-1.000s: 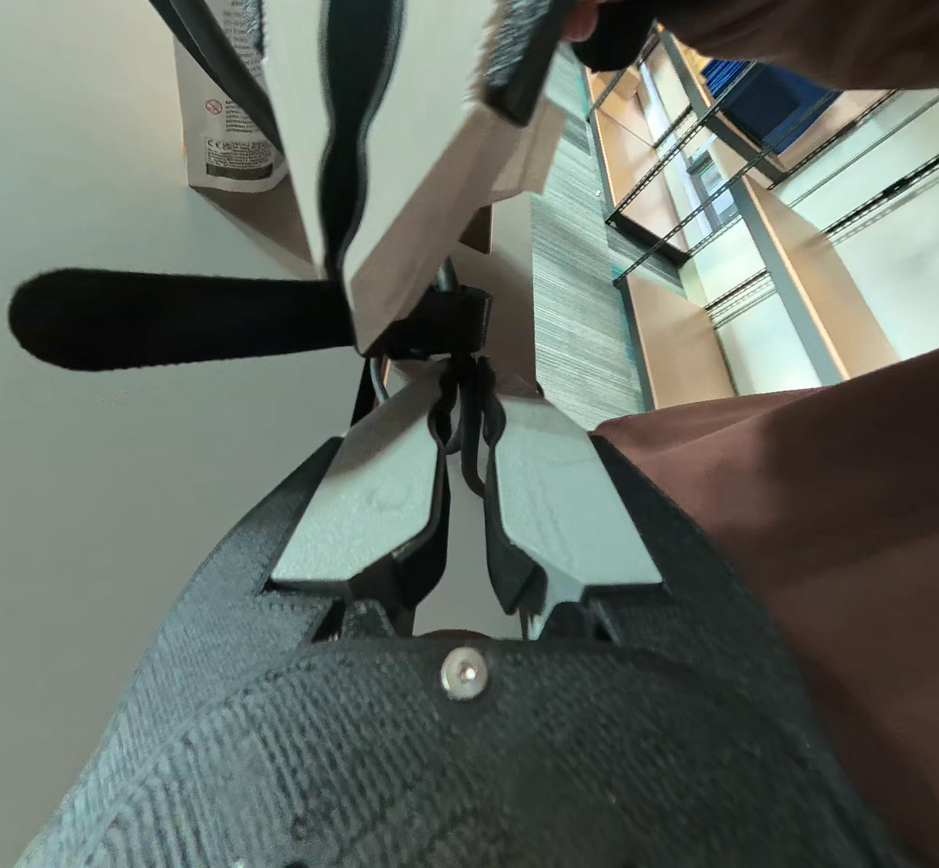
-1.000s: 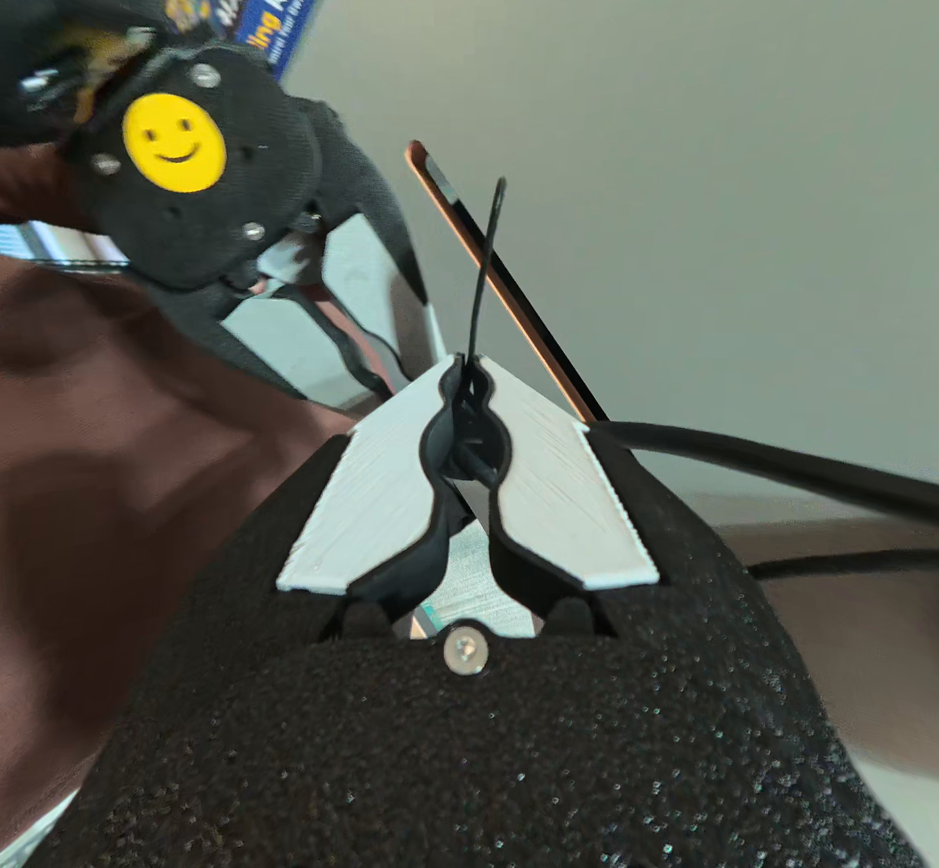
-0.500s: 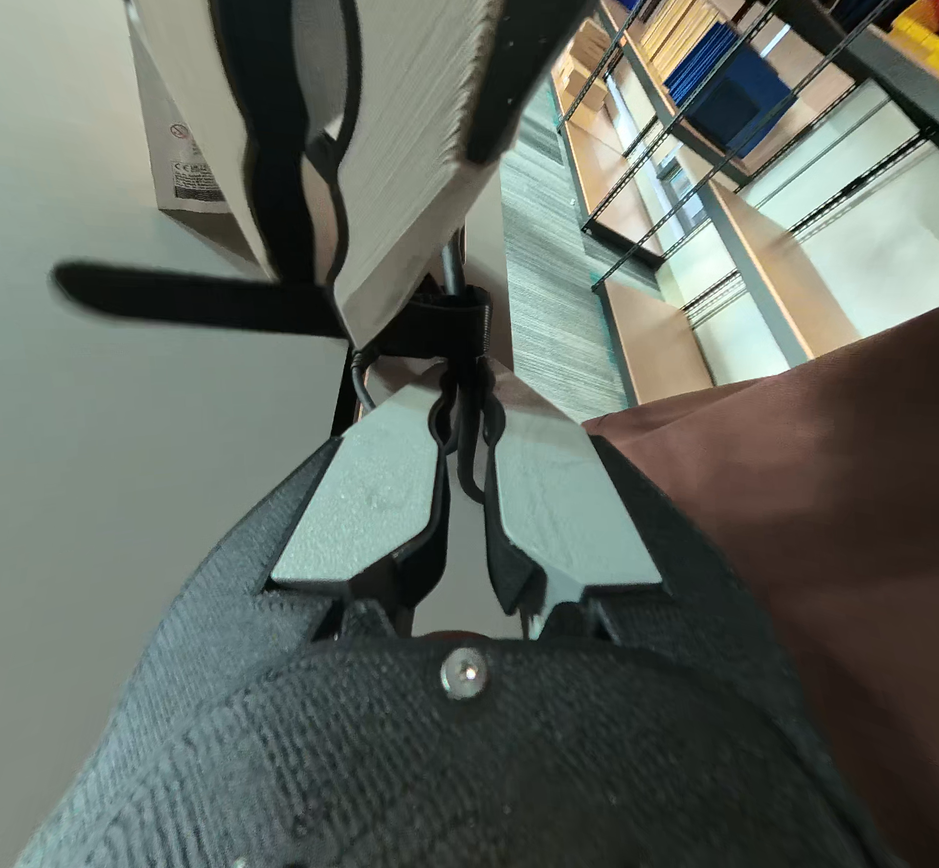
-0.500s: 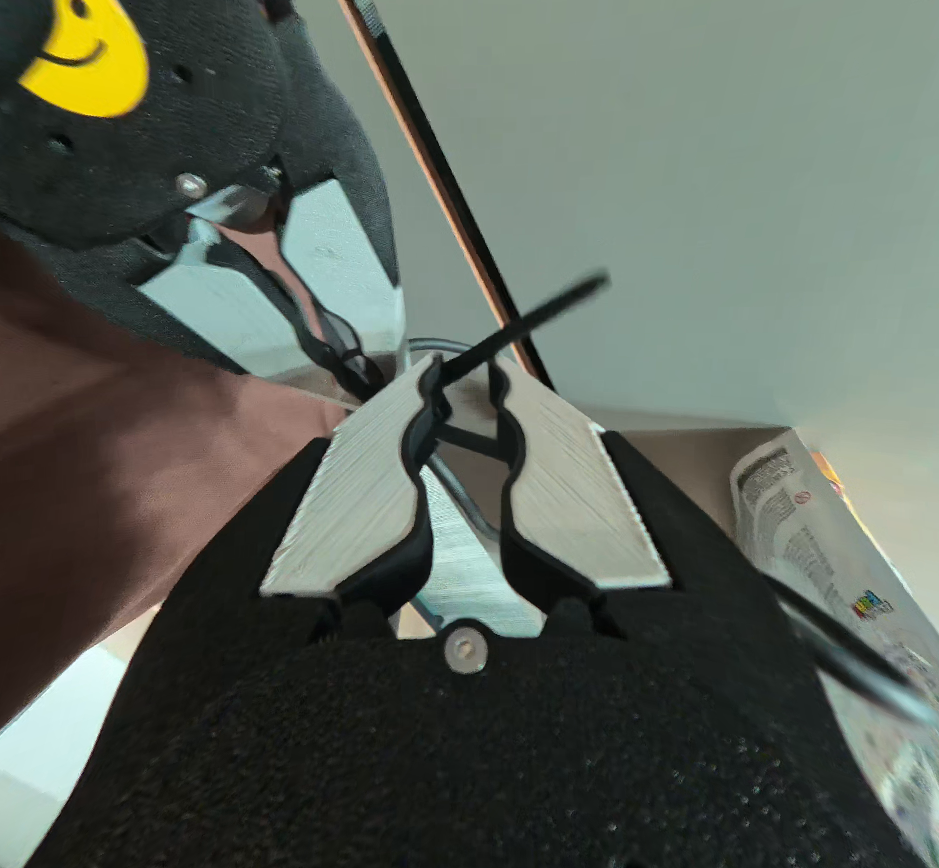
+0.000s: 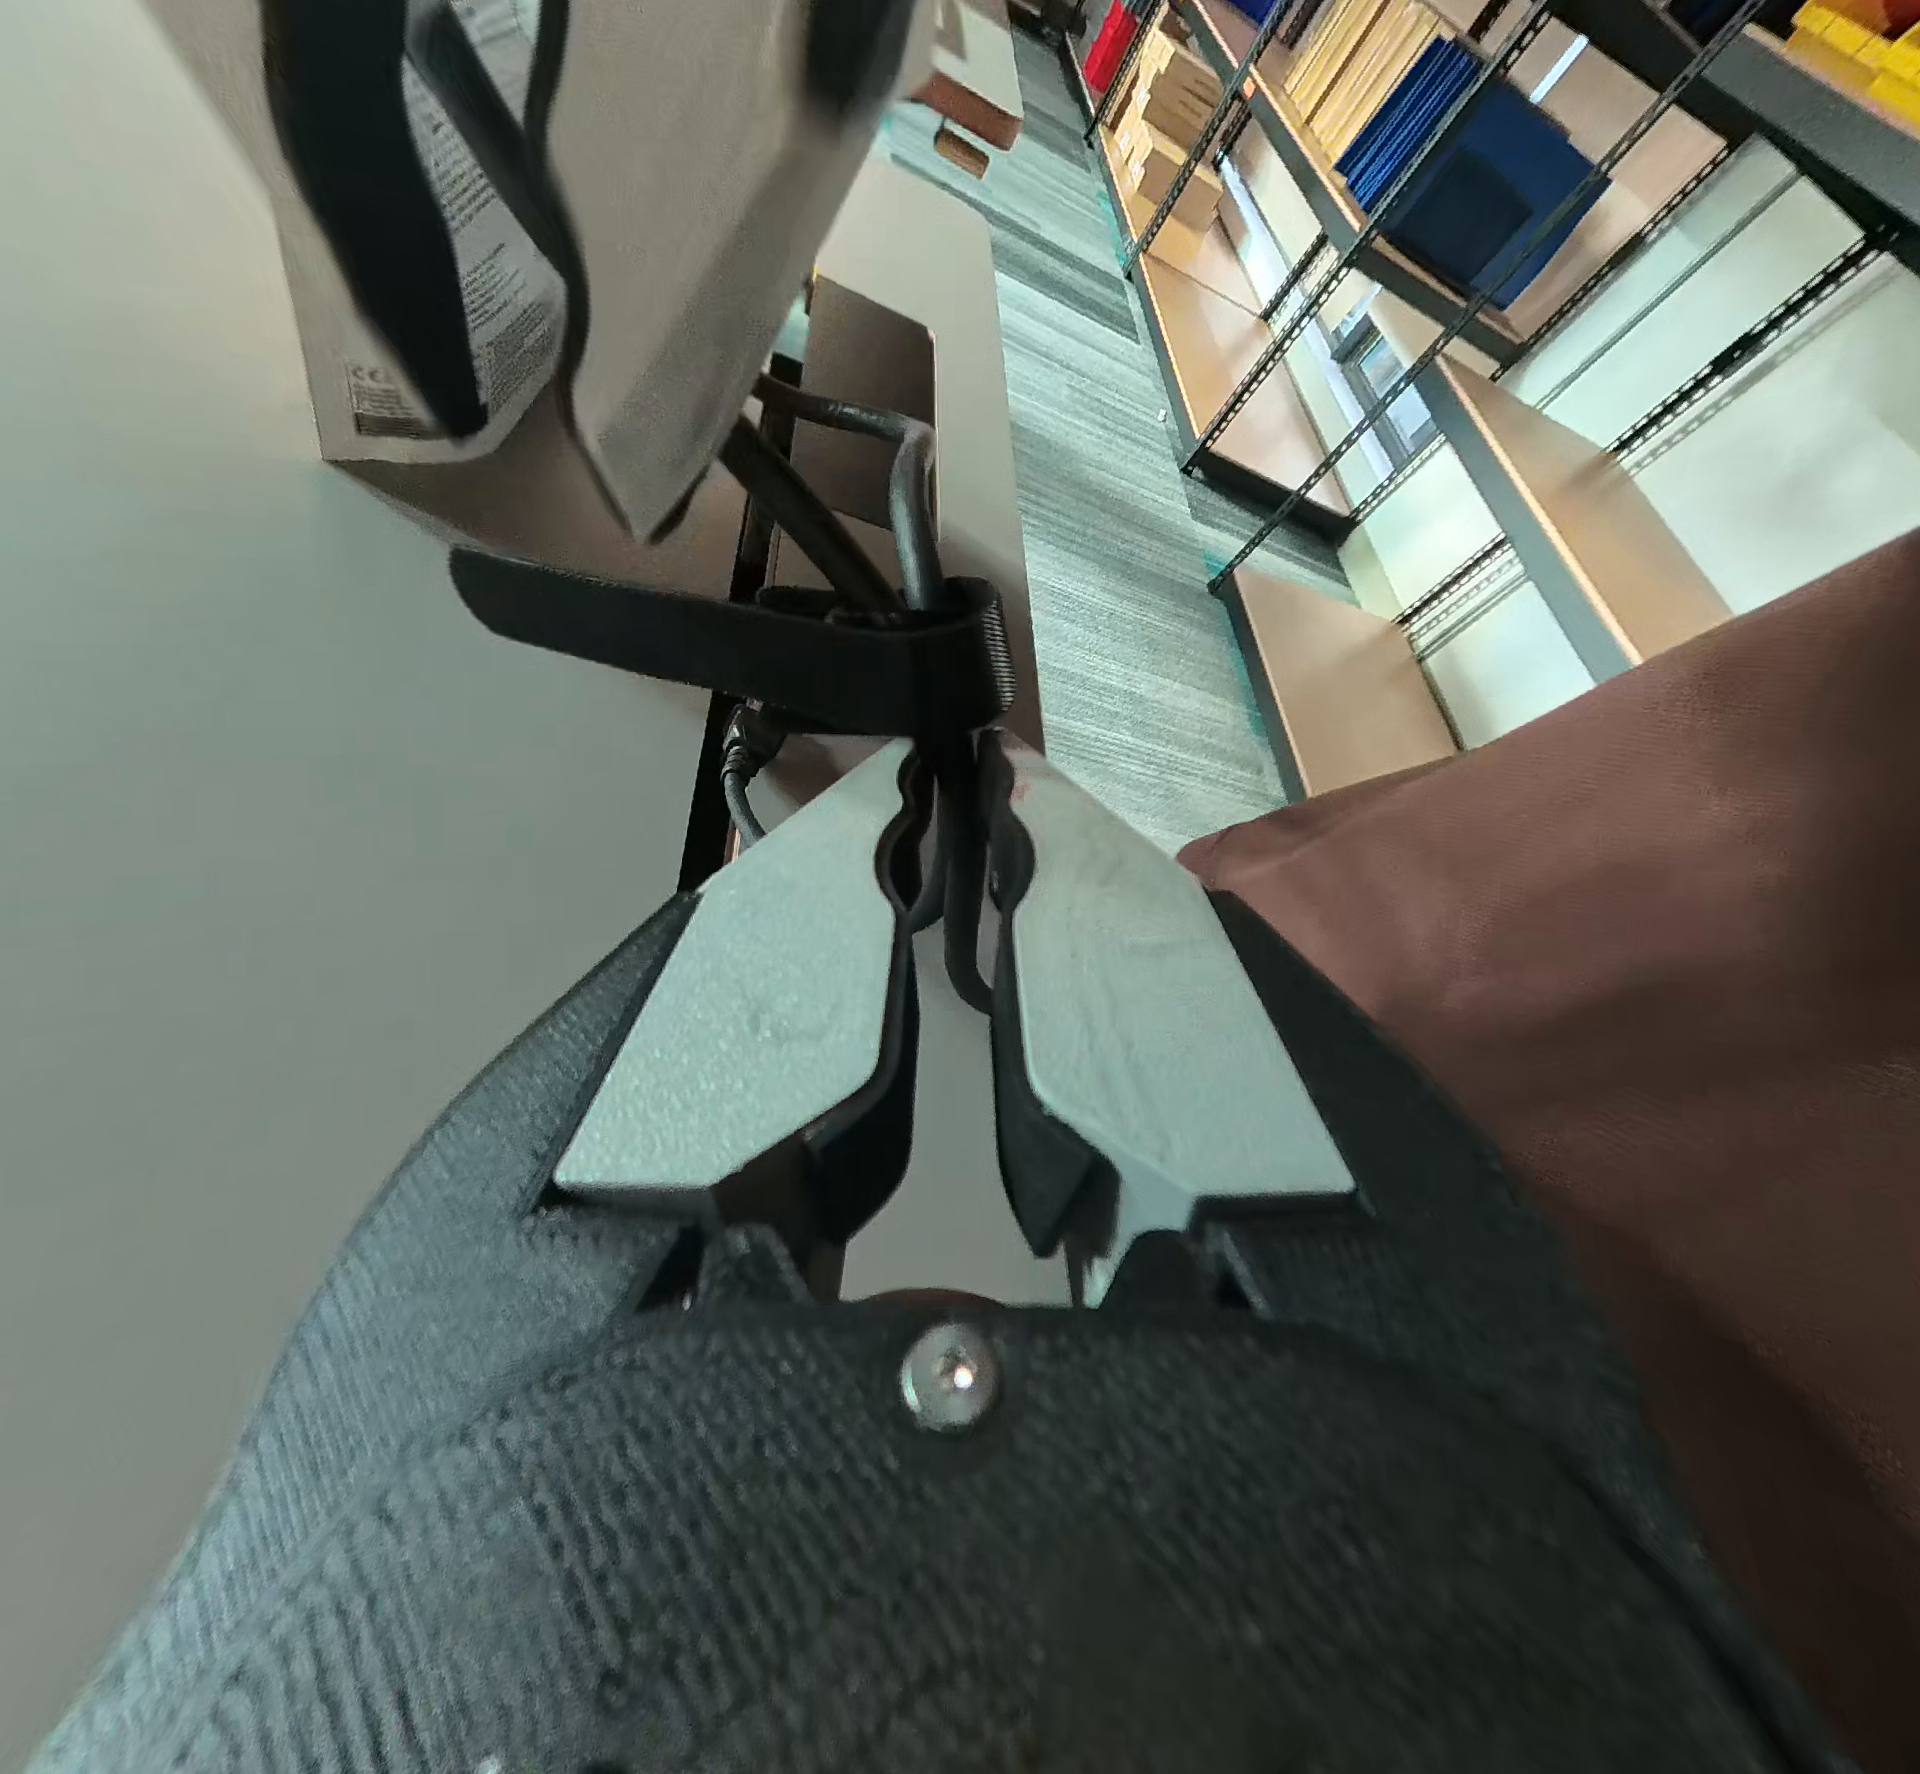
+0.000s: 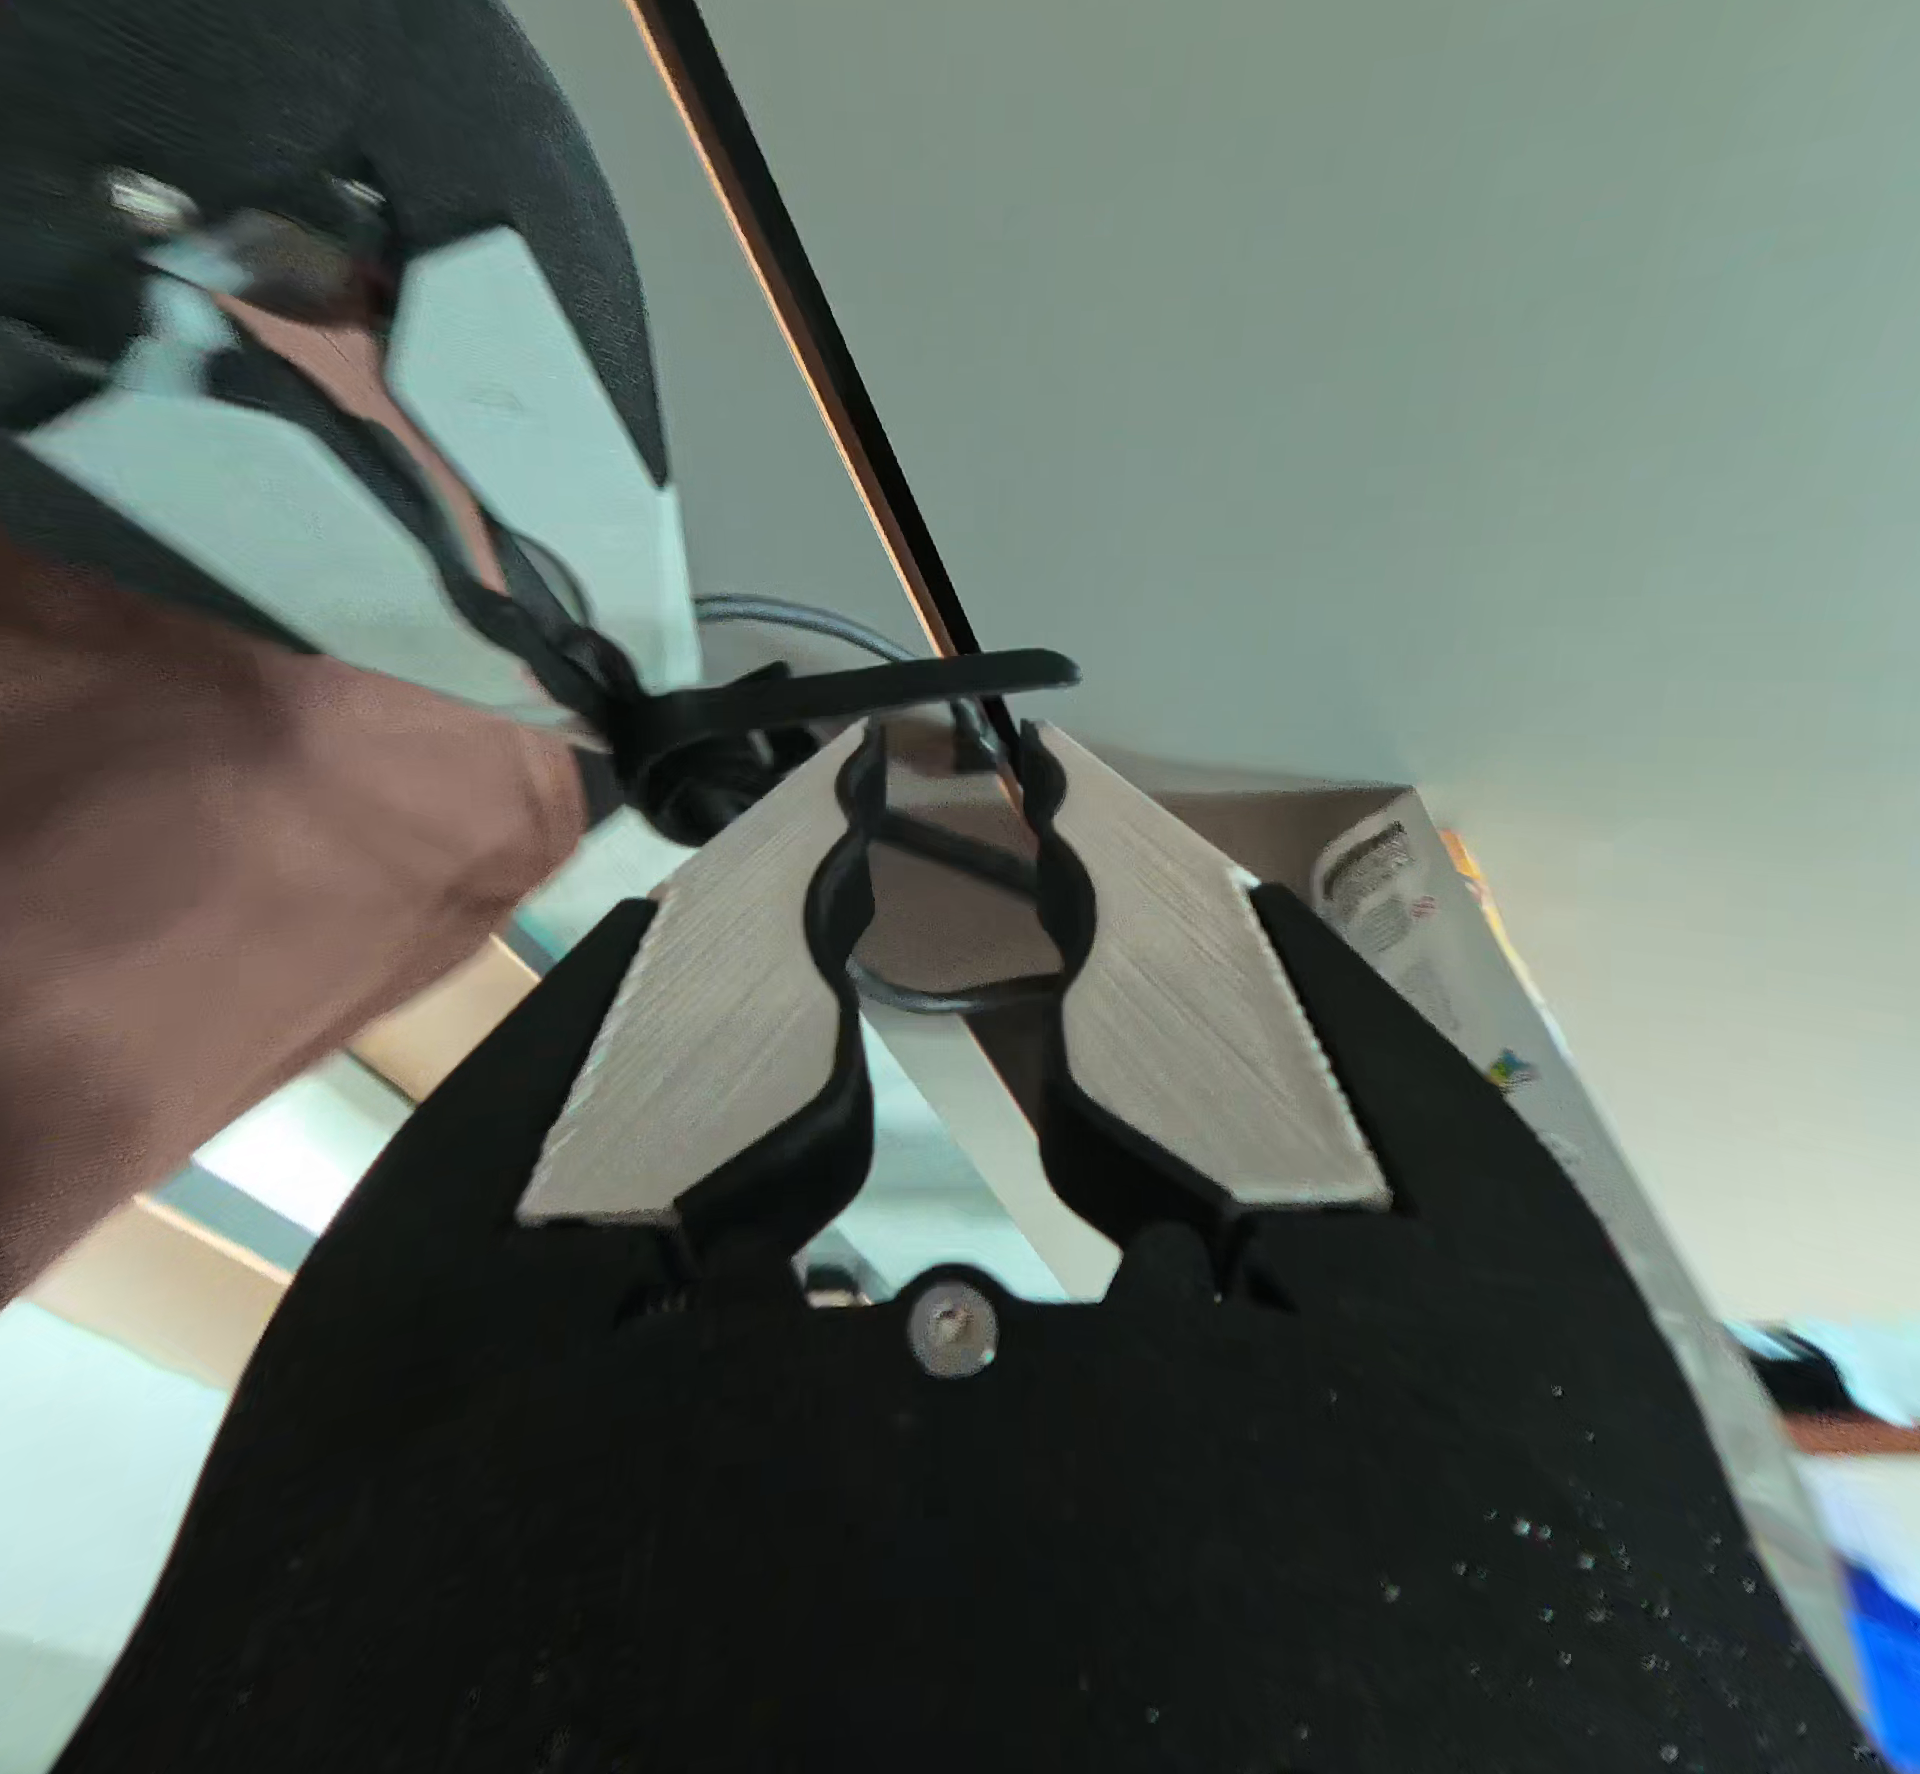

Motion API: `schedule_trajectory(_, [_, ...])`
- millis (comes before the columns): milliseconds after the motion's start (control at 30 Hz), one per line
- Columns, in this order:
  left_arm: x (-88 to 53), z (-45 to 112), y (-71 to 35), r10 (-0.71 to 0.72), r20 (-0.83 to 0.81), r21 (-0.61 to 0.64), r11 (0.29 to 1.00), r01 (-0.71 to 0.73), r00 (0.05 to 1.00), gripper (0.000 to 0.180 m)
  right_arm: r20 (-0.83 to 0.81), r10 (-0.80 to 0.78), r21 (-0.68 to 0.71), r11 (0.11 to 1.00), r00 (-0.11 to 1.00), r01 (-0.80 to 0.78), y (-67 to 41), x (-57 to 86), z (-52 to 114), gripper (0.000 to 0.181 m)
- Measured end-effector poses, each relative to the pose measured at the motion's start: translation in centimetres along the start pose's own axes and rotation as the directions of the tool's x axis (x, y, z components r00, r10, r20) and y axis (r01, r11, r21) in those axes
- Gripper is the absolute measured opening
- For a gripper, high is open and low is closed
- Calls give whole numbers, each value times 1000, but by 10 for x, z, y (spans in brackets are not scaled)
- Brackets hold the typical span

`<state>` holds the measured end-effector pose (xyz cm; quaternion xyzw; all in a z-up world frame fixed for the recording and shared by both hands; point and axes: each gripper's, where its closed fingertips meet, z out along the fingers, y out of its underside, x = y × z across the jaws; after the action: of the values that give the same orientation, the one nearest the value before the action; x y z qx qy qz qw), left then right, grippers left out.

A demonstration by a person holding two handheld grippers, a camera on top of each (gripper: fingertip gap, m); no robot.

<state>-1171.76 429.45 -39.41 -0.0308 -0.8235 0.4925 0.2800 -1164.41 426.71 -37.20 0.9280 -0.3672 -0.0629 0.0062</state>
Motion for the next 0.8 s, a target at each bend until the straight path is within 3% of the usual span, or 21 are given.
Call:
schedule_trajectory(33, [-1, -2, 0, -16, -5, 10, 1000, 16, 1000, 6, 44, 49, 92, 994, 998, -53, -4, -4, -14, 30])
schedule_trajectory(133, [-4, -5, 2, -49, -36, 23, 998, 50, 998, 6, 314, 79, 442, 870, 946, -220, -5, -41, -61, 38])
schedule_trajectory(233, [-3, -8, 2, -88, -107, 36, 995, 93, 990, 6, 464, 11, 704, 603, 886, -376, 25, -71, -72, 36])
schedule_trajectory(300, [0, -12, 2, -106, -187, 50, 992, 117, 977, 6, 512, 14, 795, 372, 859, -480, 48, -73, -51, 37])
schedule_trajectory(400, [9, -17, -1, -151, -341, 64, 981, 183, 928, 6, 584, -15, 809, -66, 812, -584, 66, -54, -19, 5])
schedule_trajectory(433, [9, -19, 1, -177, -380, 52, 976, 212, 908, 6, 613, -63, 773, -161, 788, -614, 66, -51, -9, 0])
schedule_trajectory(567, [9, -29, -1, -285, -483, -20, 949, 315, 828, 6, 723, -213, 633, -179, 657, -753, 39, -47, 44, 0])
schedule_trajectory(633, [9, -38, -11, -324, -535, -20, 928, 371, 781, 6, 735, -288, 568, -234, 614, -789, 28, -45, 48, 0])
schedule_trajectory(700, [10, -46, -18, -342, -584, -22, 913, 406, 737, 6, 739, -330, 549, -210, 587, -809, 16, -49, 55, 2])
schedule_trajectory(733, [11, -49, -21, -351, -607, -23, 905, 426, 713, 6, 743, -302, 571, -179, 597, -801, 5, -51, 64, 15])
schedule_trajectory(800, [15, -54, -27, -361, -658, -23, 887, 462, 661, 6, 701, -129, 691, -119, 702, -712, -15, -50, 86, 22])
